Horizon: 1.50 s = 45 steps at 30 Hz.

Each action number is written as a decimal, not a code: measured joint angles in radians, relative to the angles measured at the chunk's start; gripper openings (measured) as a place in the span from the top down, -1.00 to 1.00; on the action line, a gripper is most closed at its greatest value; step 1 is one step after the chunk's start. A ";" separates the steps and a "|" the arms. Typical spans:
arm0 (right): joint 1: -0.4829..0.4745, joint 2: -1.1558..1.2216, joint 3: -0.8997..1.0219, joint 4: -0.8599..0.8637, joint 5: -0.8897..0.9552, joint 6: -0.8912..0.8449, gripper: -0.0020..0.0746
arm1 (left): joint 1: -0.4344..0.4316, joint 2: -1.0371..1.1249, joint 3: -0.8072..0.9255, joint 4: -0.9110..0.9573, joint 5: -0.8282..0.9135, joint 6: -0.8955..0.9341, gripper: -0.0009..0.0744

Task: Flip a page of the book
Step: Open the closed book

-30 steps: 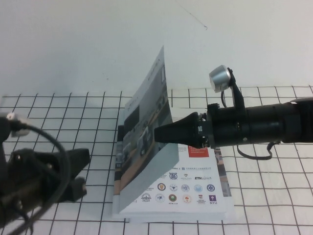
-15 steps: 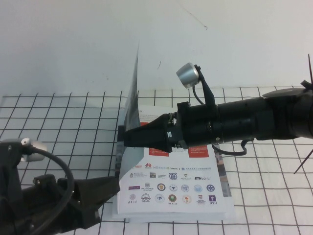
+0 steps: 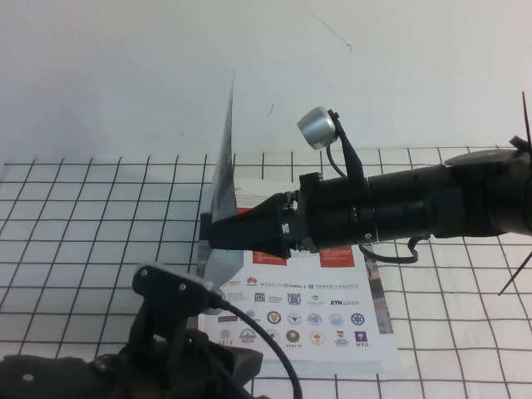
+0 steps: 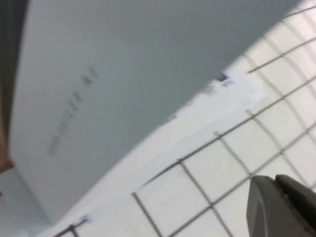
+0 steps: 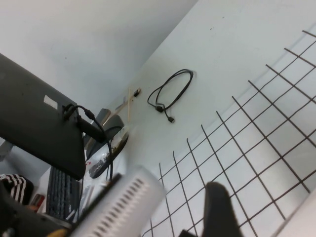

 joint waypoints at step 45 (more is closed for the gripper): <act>-0.104 0.007 -0.195 -0.469 0.033 0.149 0.80 | -0.065 0.118 -0.075 -0.046 -0.564 -0.472 0.98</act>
